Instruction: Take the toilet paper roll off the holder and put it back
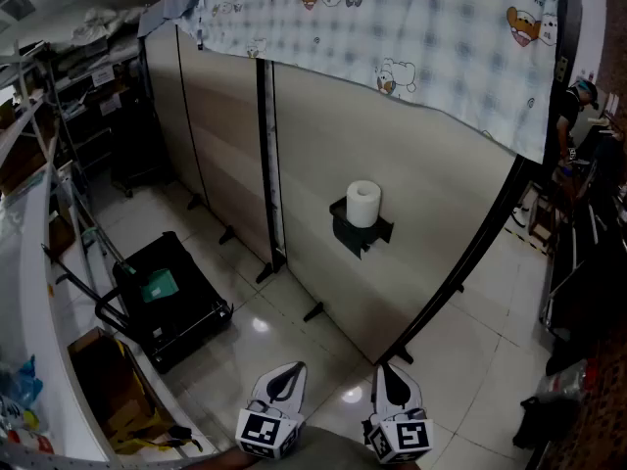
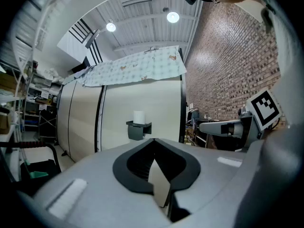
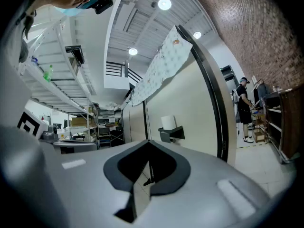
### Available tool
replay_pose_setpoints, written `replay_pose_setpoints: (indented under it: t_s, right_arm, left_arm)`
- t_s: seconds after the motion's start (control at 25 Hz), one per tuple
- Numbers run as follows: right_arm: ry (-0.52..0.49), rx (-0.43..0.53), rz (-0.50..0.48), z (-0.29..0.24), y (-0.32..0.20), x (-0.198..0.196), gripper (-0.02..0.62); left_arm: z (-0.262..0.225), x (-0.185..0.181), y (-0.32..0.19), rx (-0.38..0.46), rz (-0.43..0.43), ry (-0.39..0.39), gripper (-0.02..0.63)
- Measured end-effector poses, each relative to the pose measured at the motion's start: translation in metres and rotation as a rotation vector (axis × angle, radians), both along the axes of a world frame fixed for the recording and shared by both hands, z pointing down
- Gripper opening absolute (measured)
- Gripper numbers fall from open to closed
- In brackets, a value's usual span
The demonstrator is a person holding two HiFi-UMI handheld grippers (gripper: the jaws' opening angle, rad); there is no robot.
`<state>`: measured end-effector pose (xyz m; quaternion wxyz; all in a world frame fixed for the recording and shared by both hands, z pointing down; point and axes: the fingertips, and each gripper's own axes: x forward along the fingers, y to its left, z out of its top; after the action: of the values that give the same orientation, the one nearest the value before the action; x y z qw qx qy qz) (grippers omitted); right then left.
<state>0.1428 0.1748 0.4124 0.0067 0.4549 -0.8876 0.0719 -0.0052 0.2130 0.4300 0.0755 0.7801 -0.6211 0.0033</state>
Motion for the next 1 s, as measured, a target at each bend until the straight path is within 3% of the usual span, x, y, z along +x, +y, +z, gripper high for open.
replay_pose_setpoints:
  t_s: [0.32, 0.68, 1.0]
  right_arm:
    - [-0.001, 0.025, 0.041, -0.032, -0.049, -0.060, 0.000]
    - [0.049, 0.015, 0.125, -0.033, -0.072, -0.106, 0.000]
    - [0.086, -0.018, 0.170, -0.025, -0.092, -0.109, 0.000]
  left_arm:
    - [-0.026, -0.061, -0.057, 0.015, 0.032, 0.011, 0.005]
    - [-0.014, -0.106, -0.089, 0.004, 0.124, 0.051, 0.005]
    - [-0.004, -0.106, -0.121, -0.026, 0.187, 0.085, 0.005]
